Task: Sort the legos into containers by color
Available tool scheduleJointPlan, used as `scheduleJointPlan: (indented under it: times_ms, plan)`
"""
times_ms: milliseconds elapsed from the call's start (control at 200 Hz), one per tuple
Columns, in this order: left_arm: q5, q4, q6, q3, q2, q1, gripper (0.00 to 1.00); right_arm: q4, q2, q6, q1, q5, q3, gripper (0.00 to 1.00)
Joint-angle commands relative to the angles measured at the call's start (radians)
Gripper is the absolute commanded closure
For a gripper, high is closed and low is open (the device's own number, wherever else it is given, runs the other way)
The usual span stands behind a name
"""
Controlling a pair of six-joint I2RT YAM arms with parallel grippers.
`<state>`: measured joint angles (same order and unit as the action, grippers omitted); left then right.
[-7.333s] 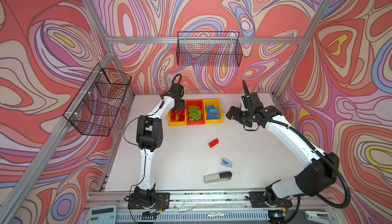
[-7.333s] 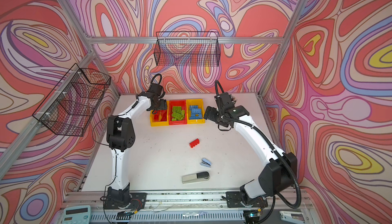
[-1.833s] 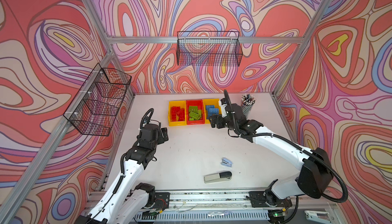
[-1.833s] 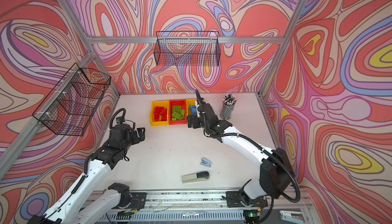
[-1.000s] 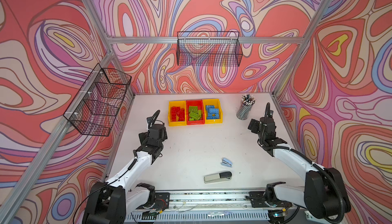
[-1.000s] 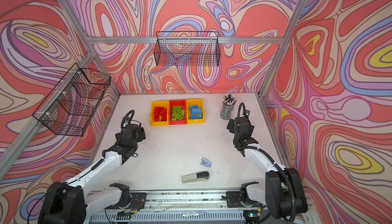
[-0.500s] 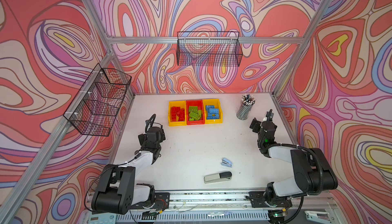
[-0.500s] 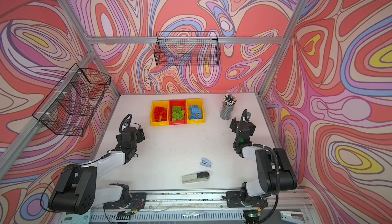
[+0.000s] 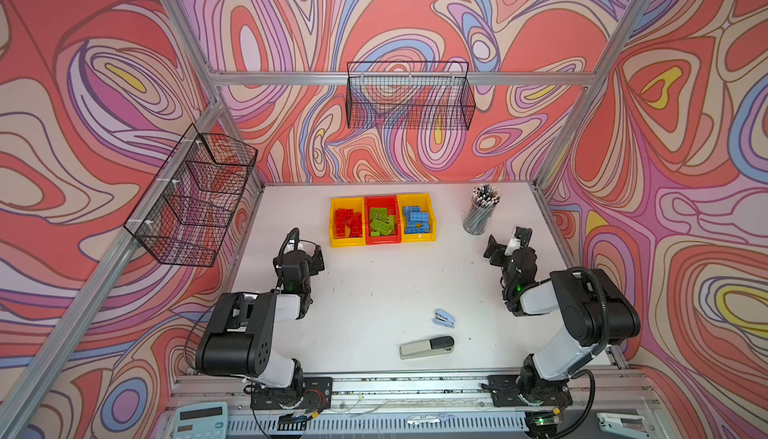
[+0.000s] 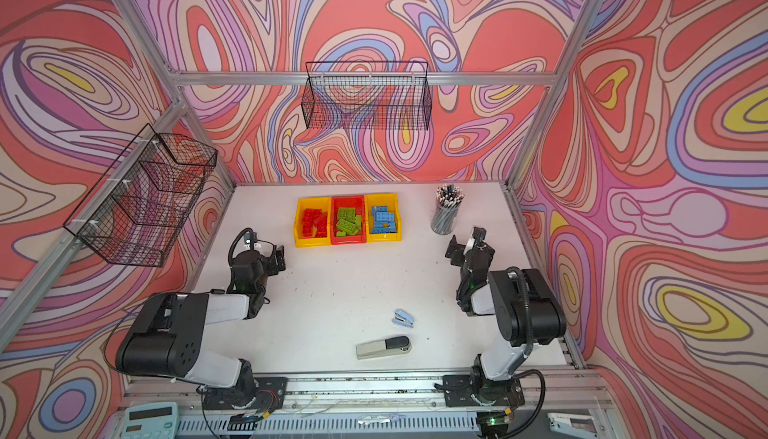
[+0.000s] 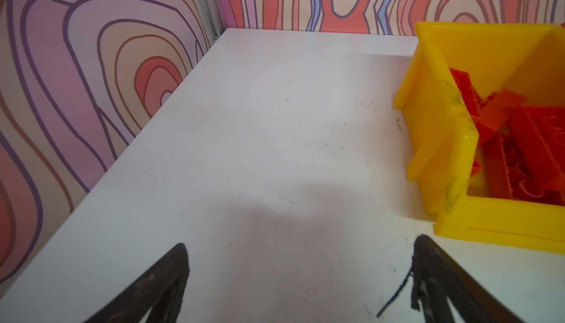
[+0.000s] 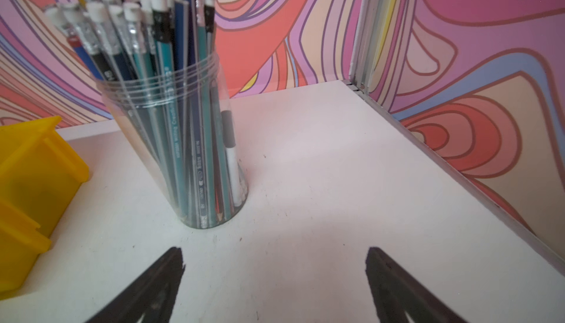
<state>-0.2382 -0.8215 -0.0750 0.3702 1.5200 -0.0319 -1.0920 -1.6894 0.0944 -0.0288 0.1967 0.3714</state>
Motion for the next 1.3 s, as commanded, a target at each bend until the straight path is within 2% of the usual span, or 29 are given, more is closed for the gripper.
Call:
scheduleJointPlan:
  times_ms: [0, 120, 1202, 1292]
  plan:
    - [0.067, -0.075, 0.035, -0.002, 0.014, 0.002, 0.00, -0.095, -0.019, -0.033, 0.005, -0.056, -0.010, 0.02]
    - [0.088, -0.066, 0.047, 0.009, 0.023, 0.003, 0.00, -0.054, -0.018, -0.041, 0.004, -0.059, 0.006, 0.02]
    - [0.081, -0.077, 0.041, 0.003, 0.022, 0.003, 0.00, -0.050, -0.017, -0.050, 0.003, -0.061, 0.010, 0.02]
    - [0.081, -0.077, 0.041, 0.004, 0.022, 0.003, 0.00, -0.027, -0.021, -0.063, -0.017, -0.026, 0.026, 0.02]
